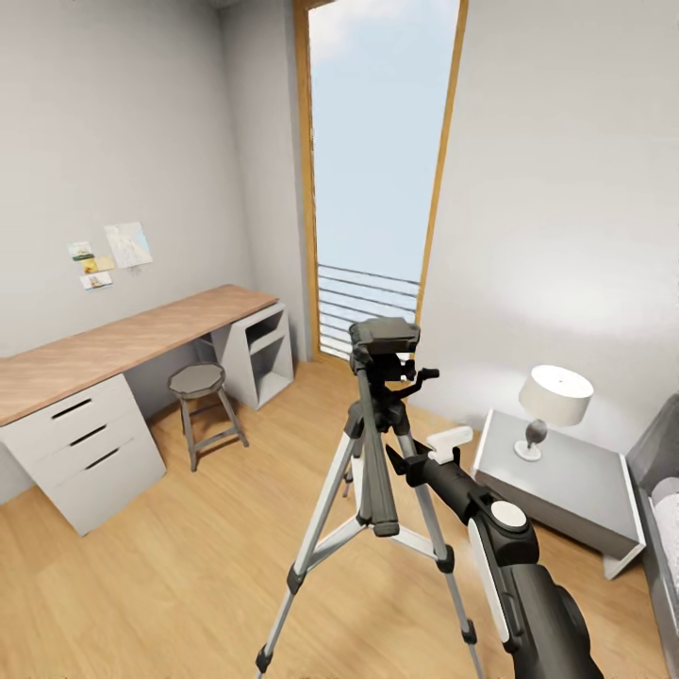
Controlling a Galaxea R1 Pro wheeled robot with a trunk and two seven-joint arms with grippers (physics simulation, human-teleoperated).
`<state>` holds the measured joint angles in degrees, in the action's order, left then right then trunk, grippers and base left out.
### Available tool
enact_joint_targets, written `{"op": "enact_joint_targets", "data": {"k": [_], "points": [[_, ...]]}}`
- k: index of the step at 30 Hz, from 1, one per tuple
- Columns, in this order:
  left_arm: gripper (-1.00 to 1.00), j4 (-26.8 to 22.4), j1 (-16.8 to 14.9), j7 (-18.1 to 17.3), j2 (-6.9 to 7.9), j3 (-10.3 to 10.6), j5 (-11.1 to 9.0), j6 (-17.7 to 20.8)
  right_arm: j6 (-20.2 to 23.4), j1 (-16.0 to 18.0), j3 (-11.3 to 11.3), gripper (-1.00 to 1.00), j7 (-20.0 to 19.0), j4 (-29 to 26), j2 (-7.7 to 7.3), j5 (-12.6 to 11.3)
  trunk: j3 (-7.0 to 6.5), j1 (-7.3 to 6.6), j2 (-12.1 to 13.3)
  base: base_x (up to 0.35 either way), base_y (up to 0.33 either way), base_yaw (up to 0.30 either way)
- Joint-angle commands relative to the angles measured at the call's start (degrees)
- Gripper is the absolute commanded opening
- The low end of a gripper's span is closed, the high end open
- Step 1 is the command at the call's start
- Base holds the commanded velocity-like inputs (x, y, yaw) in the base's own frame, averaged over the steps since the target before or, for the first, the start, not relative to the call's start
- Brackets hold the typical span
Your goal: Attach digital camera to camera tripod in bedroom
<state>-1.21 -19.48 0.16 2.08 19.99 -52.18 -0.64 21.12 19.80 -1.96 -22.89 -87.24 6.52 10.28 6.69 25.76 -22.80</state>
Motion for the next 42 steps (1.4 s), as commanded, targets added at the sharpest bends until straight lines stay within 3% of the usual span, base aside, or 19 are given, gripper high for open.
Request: {"op": "enact_joint_targets", "data": {"k": [1,9,14,21,42], "points": [[-1.0,-0.02,-0.03,0.02,0.01,0.49,-0.38,-0.06,0.19,0.06,-0.18,-1.0,-0.59,-0.02,0.08,0.37,0.12,0.03,-0.13,-0.029,0.0,0.0],[-1.0,-0.02,-0.03,0.02,0.02,0.49,-0.38,-0.06,-2.24,0.06,-0.89,-1.0,0.07,1.86,0.08,-0.02,0.12,0.03,-0.13,-0.009,0.0,0.0],[-1.0,-0.02,-0.03,0.02,0.01,0.49,-0.38,-0.06,-5.18,0.06,-4.16,-1.0,0.19,6.64,-0.24,-0.11,0.12,0.03,-0.13,0.0,0.0,0.0],[-1.0,-0.02,-0.03,0.02,-0.06,0.49,-0.38,-0.06,-10.18,0.06,-6.23,-1.0,0.39,9.7,-1.23,-0.1,0.12,0.03,-0.13,0.0,0.0,0.0],[-1.0,-0.02,-0.03,0.02,-0.05,0.49,-0.38,-0.06,-15.25,0.06,-6.31,-1.0,1.39,13.38,-1.14,0.41,0.12,0.03,-0.13,0.0,0.0,0.0]]}}
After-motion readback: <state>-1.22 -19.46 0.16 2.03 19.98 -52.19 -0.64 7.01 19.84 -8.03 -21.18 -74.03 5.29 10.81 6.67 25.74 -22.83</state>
